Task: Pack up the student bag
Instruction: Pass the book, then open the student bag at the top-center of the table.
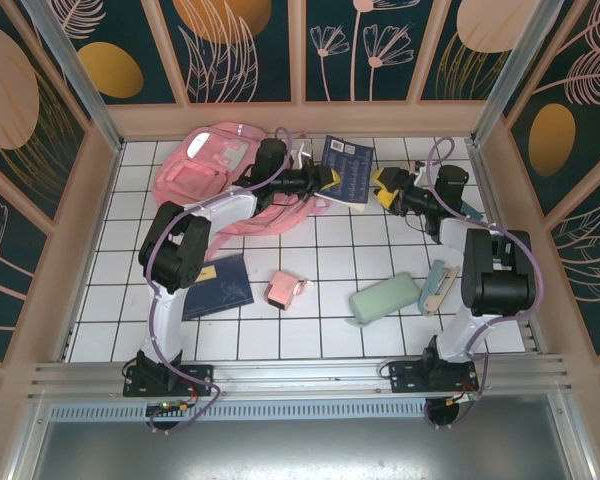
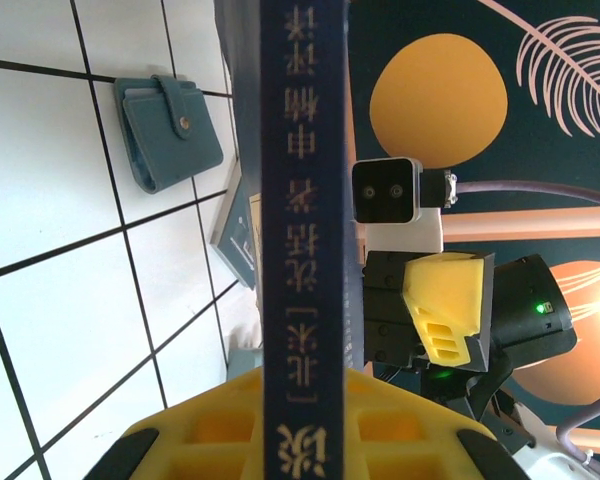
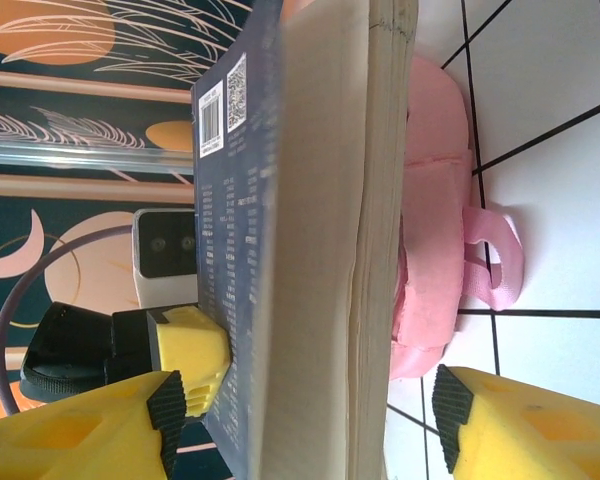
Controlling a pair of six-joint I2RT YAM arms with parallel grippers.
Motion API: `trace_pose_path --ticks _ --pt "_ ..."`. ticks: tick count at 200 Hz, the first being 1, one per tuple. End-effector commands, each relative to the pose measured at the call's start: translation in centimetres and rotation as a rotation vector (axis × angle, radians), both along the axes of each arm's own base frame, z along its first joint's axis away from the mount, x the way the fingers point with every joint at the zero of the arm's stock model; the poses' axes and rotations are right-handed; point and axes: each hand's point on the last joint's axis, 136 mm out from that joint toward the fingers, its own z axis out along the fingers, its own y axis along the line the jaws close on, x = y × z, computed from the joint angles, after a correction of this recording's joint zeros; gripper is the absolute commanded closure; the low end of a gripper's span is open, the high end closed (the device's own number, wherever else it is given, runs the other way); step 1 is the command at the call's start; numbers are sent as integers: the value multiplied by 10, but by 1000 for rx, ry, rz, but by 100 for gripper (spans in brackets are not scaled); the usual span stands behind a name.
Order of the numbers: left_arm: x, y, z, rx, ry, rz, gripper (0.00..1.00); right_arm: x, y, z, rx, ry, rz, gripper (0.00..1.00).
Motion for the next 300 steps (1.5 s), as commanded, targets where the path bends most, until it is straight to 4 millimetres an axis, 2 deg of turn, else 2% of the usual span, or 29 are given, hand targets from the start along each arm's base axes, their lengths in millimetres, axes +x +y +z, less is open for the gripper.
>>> trace_pose_path --ticks 1,33,75,102,111,120,150,155,170,187,202,217,244,271,287,300 --pt "-7 0 34 -63 -94 -40 100 8 8 14 1 -54 26 30" --pt "-9 -1 49 -95 -115 -51 100 11 25 7 9 -41 73 29" --pt "-13 0 65 -135 -136 -61 100 13 36 2 44 -29 96 29" --pt "-15 0 58 -132 -120 -67 100 11 42 11 79 -56 119 31" --pt "-13 0 52 -120 -107 -64 100 11 42 13 80 -61 122 38" --pt "-13 0 46 -105 -98 -65 100 12 42 14 80 -62 122 50" --pt "-11 1 31 -54 -87 -65 100 10 36 12 57 -58 102 100" --pt "-10 2 28 -41 -87 -63 99 10 35 11 49 -58 98 100" --pt "-4 7 16 35 -85 -49 79 9 32 8 22 -50 86 100" --pt "8 21 3 155 -101 -11 71 8 28 7 4 -51 77 100" --pt "20 41 -8 258 -114 40 62 8 24 5 -11 -42 64 100" --pt "35 68 -20 419 -139 119 61 8 21 3 -36 -40 45 100" --pt "59 120 -30 750 -230 255 60 4 18 -2 -66 -29 31 100" --pt "74 170 -48 1088 -311 322 60 1 19 -6 -71 -14 39 100" --pt "79 181 -59 1198 -332 292 58 -1 19 -9 -70 -5 40 100" --pt "81 182 -65 1233 -341 272 56 -1 20 -10 -71 -3 38 100"
